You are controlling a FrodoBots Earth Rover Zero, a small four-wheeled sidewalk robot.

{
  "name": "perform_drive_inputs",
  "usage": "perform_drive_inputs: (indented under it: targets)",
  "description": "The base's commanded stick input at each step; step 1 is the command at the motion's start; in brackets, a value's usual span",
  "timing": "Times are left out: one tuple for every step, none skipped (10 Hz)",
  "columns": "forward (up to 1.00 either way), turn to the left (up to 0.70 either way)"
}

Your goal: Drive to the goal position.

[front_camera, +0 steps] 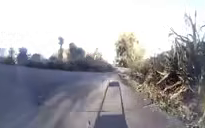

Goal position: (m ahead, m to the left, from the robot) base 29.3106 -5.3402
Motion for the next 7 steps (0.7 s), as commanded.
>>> perform_drive_inputs:
  targets:
    - [1.00,0.00]
    - [1.00,0.00]
    - [1.00,0.00]
    - [1.00,0.00]
    - [1.00,0.00]
    - [1.00,0.00]
    - [1.00,0.00]
